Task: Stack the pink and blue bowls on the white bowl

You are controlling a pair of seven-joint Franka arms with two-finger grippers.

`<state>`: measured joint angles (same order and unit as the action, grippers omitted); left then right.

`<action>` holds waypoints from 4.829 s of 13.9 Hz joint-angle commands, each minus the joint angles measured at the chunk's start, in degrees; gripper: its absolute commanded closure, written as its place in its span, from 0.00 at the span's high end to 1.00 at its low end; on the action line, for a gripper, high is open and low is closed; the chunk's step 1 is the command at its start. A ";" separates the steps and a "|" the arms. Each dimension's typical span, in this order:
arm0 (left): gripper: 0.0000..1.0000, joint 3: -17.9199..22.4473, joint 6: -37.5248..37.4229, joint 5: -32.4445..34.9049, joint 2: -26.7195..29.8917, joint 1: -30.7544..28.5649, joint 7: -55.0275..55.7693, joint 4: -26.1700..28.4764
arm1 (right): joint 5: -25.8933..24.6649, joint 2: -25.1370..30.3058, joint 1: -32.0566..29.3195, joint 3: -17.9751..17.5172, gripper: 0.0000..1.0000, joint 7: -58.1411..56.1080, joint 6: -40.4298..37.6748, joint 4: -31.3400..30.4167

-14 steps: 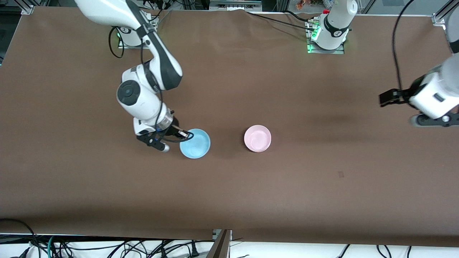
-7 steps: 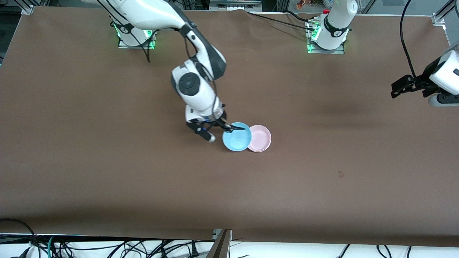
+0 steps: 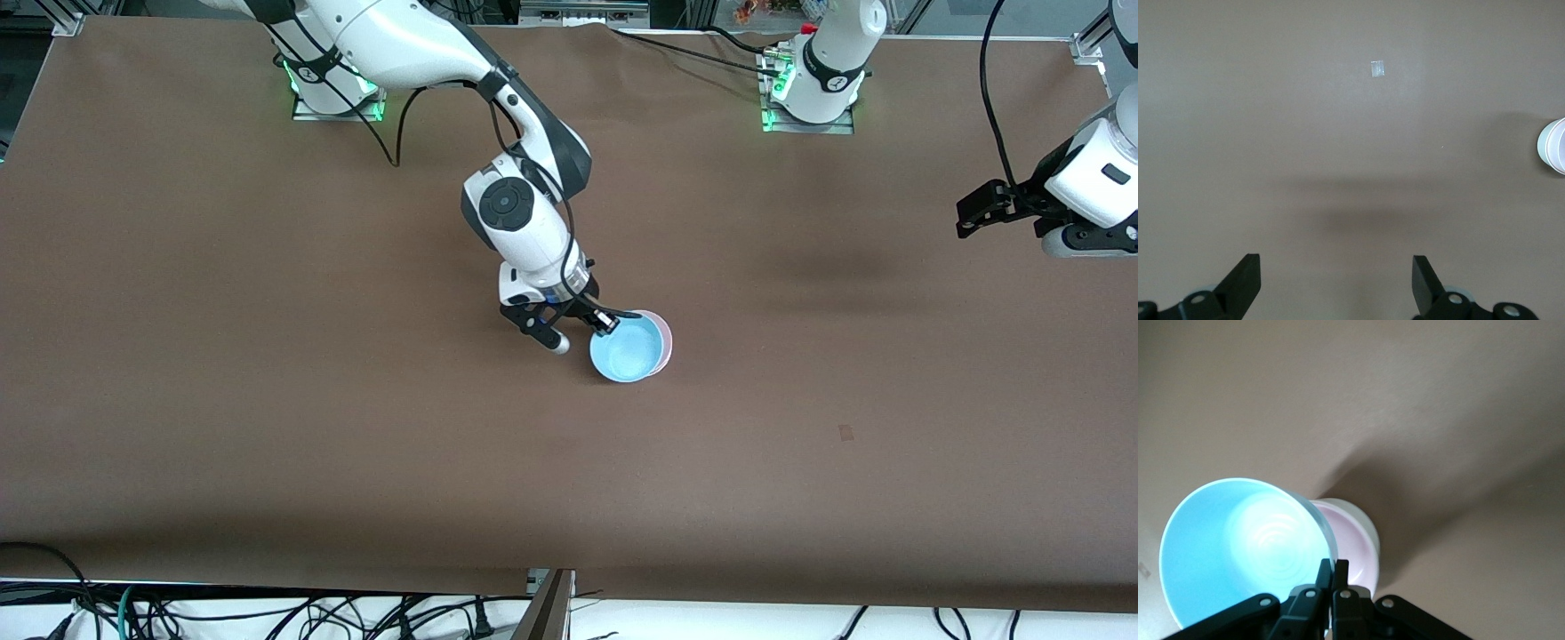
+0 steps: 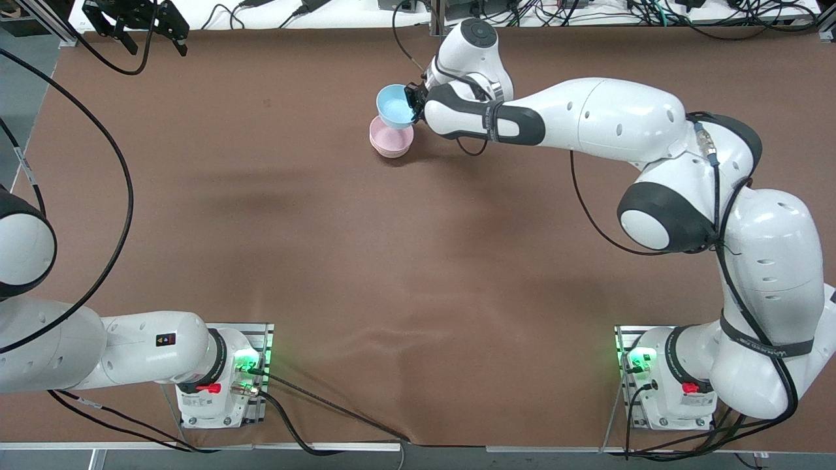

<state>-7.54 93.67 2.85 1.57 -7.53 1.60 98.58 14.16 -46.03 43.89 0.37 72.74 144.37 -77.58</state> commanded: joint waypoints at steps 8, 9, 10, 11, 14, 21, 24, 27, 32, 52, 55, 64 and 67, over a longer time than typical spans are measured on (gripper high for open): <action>1.00 -0.19 -0.59 -0.74 -0.78 -0.03 -0.89 -1.20 | 0.08 -2.75 1.55 0.34 0.00 0.21 1.27 2.70; 1.00 -0.19 -0.59 -0.74 -0.78 -0.03 -0.89 -1.20 | -0.10 -2.67 1.55 0.34 0.00 0.12 1.26 2.70; 1.00 -0.19 -0.59 -0.74 -0.78 0.05 -0.89 -1.20 | -0.19 -2.66 1.55 0.34 0.00 0.03 1.26 2.53; 1.00 -0.28 -0.59 -0.74 -0.78 0.06 -0.89 -1.20 | -0.19 -2.66 1.55 0.34 0.00 -0.14 1.18 2.44; 1.00 -0.98 -0.68 -0.65 -0.78 -0.03 -0.89 -1.11 | -1.33 -2.75 1.99 0.34 0.00 -0.14 0.65 2.00; 1.00 -0.98 -1.12 -0.65 -1.74 0.06 -0.81 -2.61 | -1.33 -2.75 1.99 0.34 0.00 -0.32 -1.81 1.65; 1.00 -0.98 -1.21 -0.65 -1.66 0.05 -0.81 -2.61 | -1.33 -2.75 1.99 0.34 0.00 -0.32 -1.81 1.65; 1.00 -0.98 -1.65 -0.65 -1.74 0.06 -0.54 -2.61 | -1.51 -3.80 2.43 0.34 0.00 0.12 -1.72 1.73; 1.00 -0.98 -1.74 -0.74 -1.74 -0.03 -0.63 -2.61 | -1.95 -4.33 2.70 0.43 0.00 0.21 -1.72 1.73; 1.00 -0.98 -1.74 -0.74 -1.74 0.06 -0.46 -2.69 | -0.46 10.23 -1.06 6.84 1.00 -0.67 -18.14 2.26; 1.00 -0.98 -1.74 -0.74 -1.74 0.06 -0.46 -2.69 | -0.63 17.00 -4.85 8.59 1.00 -11.09 -28.14 2.09; 1.00 -0.98 -1.74 -0.74 -1.74 0.06 -0.46 -2.69 | -6.06 35.27 -4.95 20.46 1.00 -49.67 -55.76 -5.10; 1.00 -1.07 -1.83 -0.74 -1.74 0.06 -0.54 -2.69 | -9.58 43.99 -4.95 22.92 1.00 -58.40 -54.99 -14.15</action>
<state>-8.47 93.25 2.85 0.39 -7.45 1.60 97.50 6.91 -9.75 38.28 22.52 19.12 88.12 -82.83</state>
